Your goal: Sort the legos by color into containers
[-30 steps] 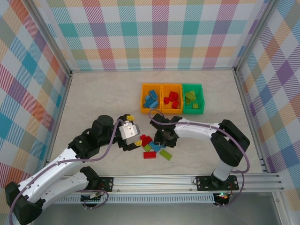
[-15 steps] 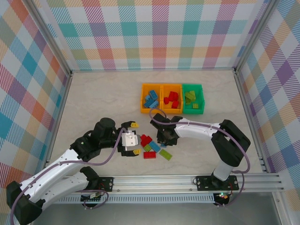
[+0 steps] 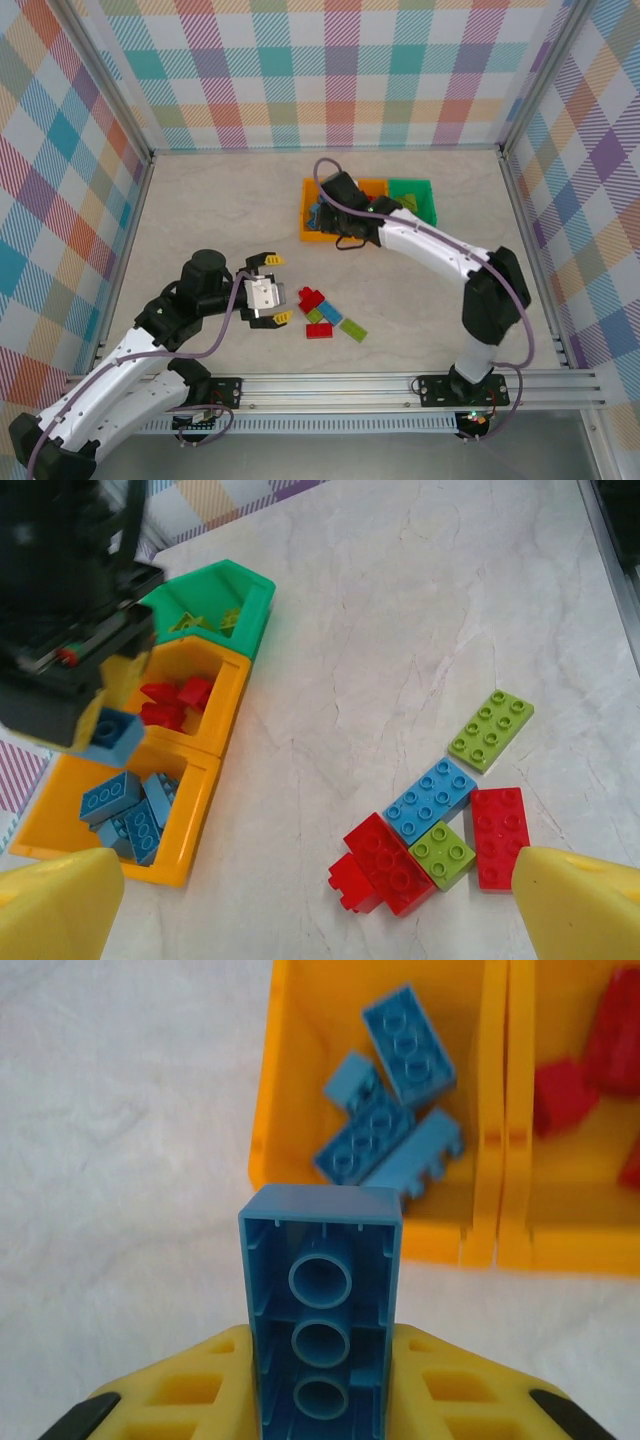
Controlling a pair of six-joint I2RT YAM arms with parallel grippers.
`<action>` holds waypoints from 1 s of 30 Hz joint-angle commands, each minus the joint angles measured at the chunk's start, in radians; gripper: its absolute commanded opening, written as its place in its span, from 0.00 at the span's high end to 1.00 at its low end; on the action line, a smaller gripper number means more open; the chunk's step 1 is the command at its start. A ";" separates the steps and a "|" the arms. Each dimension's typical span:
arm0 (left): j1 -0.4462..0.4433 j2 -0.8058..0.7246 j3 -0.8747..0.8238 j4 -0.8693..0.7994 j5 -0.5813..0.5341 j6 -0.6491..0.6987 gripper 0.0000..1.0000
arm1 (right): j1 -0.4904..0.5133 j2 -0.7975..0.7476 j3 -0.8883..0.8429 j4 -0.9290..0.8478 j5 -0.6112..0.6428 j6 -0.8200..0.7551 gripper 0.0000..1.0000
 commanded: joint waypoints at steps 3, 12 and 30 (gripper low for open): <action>0.007 -0.001 -0.014 -0.015 0.029 0.006 0.00 | -0.060 0.195 0.183 -0.053 -0.034 -0.099 0.70; 0.013 -0.001 -0.029 0.024 0.038 -0.014 0.00 | -0.108 0.356 0.385 -0.114 -0.116 -0.102 0.53; 0.028 0.183 0.088 0.119 -0.238 -0.496 0.00 | -0.108 -0.329 -0.193 -0.008 -0.233 -0.321 0.34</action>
